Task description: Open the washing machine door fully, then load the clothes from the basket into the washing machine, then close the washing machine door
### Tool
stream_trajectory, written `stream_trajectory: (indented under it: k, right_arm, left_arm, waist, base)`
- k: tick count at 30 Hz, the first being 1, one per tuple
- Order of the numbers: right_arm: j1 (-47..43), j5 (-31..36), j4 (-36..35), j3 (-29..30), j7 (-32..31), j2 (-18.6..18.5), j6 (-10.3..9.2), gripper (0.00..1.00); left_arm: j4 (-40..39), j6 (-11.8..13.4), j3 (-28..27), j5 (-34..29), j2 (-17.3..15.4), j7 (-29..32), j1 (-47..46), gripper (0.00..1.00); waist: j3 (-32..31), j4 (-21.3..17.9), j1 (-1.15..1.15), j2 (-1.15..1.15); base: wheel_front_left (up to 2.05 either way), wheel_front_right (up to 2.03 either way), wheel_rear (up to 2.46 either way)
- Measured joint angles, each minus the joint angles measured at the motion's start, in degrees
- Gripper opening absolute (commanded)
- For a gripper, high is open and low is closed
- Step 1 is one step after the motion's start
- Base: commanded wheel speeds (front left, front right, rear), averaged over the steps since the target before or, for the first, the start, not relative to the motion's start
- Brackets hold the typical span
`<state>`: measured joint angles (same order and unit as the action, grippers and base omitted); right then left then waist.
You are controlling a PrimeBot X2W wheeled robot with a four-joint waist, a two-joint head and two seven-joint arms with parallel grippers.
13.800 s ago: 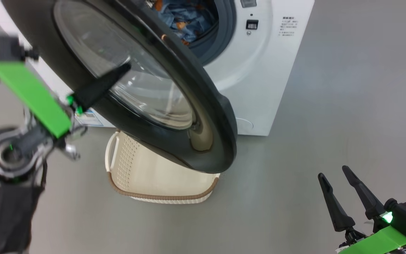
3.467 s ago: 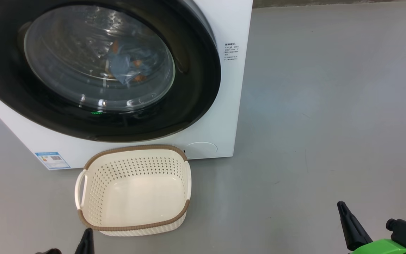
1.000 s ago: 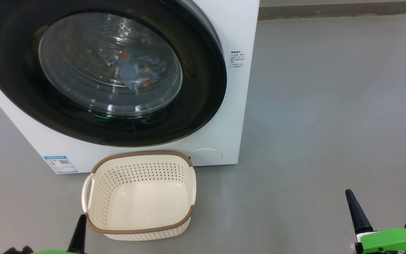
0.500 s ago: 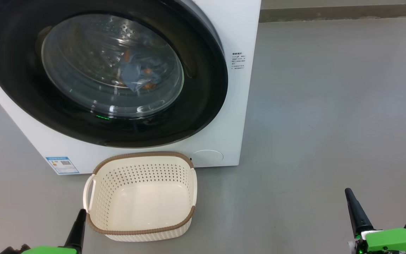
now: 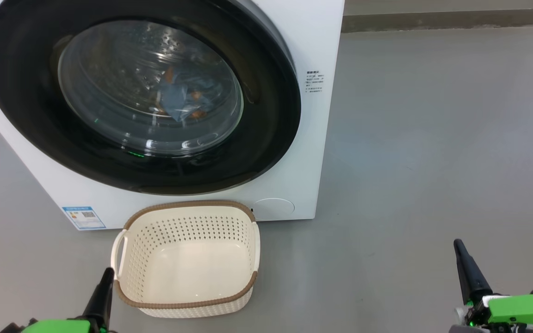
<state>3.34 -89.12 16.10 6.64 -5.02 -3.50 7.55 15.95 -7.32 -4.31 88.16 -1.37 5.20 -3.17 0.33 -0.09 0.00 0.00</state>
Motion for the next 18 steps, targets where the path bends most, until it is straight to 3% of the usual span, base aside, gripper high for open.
stream_trajectory:
  k: [6,18]
  right_arm:
    - [0.5,-2.5,-0.4,0.5,-1.0,0.4,0.0,0.0]
    - [0.5,-3.2,-0.4,1.1,-1.0,0.5,0.0,0.0]
  left_arm:
    - [-0.3,0.0,-0.2,3.5,0.0,0.9,-0.7,0.0]
    - [-0.3,0.0,-0.2,3.5,0.0,0.9,-0.7,0.0]
  waist:
    - [-0.2,0.1,0.0,0.0]
    - [-0.2,0.1,0.0,0.0]
  base:
    - [0.0,0.0,0.0]
    - [0.0,0.0,0.0]
